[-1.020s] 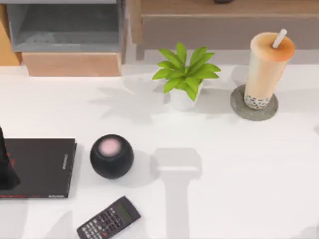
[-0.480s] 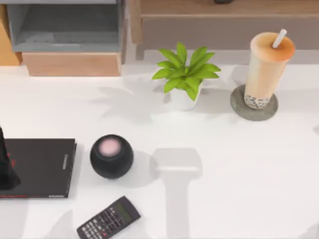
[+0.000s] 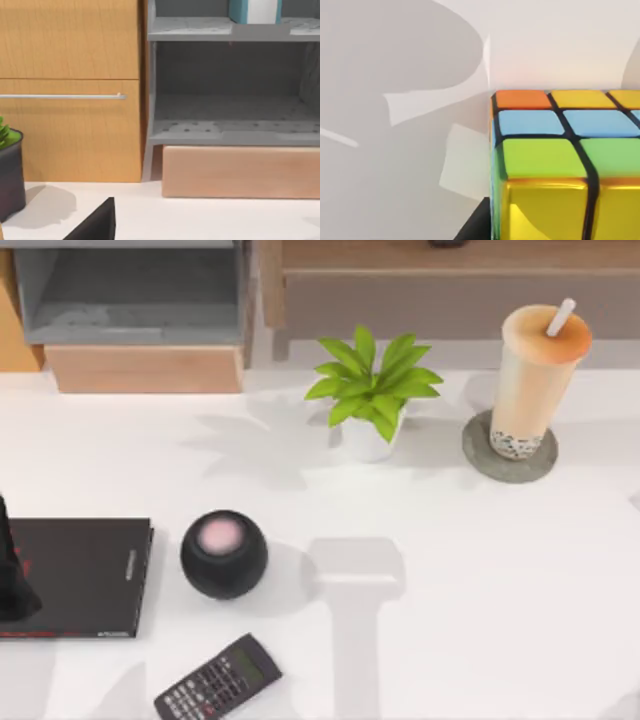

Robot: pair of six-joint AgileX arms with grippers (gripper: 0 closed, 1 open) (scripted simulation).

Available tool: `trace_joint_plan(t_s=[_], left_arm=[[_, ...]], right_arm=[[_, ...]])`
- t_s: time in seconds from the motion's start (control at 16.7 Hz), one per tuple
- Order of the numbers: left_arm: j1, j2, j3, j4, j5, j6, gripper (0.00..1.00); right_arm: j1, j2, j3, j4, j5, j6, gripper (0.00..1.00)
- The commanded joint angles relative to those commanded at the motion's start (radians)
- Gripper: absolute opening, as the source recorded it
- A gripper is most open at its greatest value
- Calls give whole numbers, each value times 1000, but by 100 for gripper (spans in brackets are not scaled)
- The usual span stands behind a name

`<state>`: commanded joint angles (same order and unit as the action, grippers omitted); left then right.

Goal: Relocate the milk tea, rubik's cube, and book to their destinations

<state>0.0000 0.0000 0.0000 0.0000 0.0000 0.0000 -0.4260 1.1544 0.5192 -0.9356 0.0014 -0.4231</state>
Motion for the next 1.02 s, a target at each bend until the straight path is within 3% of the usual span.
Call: trace_joint_plan(t_s=[0.18,0.24,0.78,1.02], left_arm=[[0,0,0,0,0,0,100],[0,0,0,0,0,0,100],[0,0,0,0,0,0,100],[0,0,0,0,0,0,100]], right_arm=[[0,0,0,0,0,0,2],[0,0,0,0,0,0,0],[0,-3,5,-4,1,1,0],[-2,-30,63,-95,1,-1,0]])
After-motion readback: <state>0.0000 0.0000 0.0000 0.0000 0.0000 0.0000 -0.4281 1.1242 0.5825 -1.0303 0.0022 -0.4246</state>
